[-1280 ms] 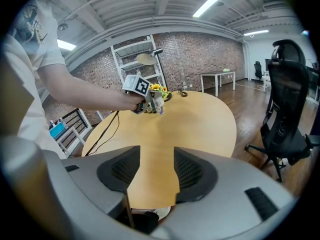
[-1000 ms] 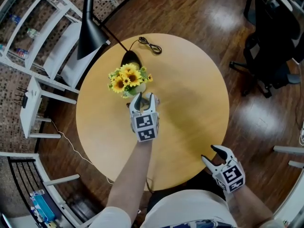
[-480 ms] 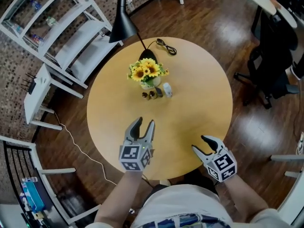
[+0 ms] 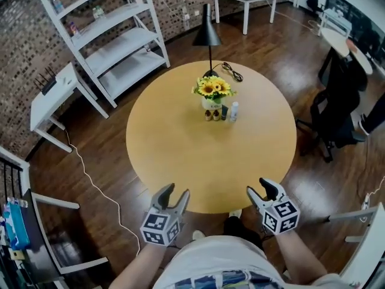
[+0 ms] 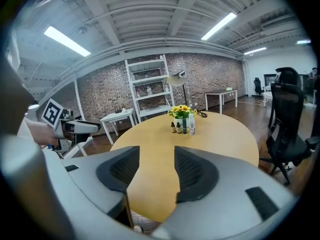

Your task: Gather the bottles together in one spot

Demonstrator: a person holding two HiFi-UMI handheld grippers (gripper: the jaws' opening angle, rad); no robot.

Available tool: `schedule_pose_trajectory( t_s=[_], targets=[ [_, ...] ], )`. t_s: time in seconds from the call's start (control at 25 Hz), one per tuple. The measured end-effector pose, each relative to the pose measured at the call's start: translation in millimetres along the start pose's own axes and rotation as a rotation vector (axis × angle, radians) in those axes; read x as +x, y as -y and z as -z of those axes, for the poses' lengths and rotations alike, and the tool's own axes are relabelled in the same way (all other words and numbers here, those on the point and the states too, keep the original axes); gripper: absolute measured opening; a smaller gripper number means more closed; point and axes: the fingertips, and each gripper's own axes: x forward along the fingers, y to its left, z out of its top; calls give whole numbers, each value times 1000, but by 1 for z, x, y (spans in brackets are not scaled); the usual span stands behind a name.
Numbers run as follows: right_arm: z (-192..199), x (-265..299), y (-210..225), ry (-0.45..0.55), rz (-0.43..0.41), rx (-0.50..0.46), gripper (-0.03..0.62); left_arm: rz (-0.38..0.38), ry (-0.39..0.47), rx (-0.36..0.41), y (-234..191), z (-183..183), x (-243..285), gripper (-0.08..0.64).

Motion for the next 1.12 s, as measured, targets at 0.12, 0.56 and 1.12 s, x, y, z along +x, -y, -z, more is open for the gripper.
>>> schedule_pose_trajectory(
  t_s=[0.12,0.56,1.12],
  targets=[
    [14,-17,-30,-1,37,2,242,3,-3,-20,-9,23,-43,187],
    [41,-65,-103,-23,88,-44,243,33,-21,-85,-23,63,-110,186],
    [49,-59,-121,-43,110,-26,245,-1,-12,-78,-38,81,-149,190]
  ],
)
